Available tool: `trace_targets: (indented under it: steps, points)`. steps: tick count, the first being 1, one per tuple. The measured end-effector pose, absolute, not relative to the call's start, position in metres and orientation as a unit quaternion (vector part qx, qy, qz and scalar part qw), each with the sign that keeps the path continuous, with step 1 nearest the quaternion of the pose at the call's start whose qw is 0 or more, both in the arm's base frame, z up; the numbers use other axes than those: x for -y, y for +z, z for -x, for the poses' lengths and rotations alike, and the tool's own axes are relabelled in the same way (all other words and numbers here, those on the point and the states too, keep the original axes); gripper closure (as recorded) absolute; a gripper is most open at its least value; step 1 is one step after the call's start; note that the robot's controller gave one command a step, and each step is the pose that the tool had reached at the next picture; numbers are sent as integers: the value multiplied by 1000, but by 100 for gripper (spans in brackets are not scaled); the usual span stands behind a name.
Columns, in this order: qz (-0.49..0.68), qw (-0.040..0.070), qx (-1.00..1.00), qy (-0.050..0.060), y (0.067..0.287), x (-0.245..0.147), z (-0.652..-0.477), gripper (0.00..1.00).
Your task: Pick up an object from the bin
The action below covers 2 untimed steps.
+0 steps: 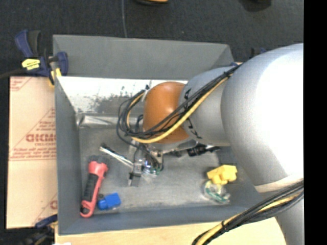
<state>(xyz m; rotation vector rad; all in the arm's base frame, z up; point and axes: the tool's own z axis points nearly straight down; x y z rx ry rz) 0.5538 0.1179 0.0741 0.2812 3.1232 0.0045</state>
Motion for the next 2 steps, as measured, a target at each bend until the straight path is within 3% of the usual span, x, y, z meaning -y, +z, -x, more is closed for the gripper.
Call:
trace_targets:
  steps: [1, 2]
  points:
    - [-202, 3, -979, 1, 74, -118, -553, 0]
    - [-179, 4, -984, 2, 74, -116, -555, 100]
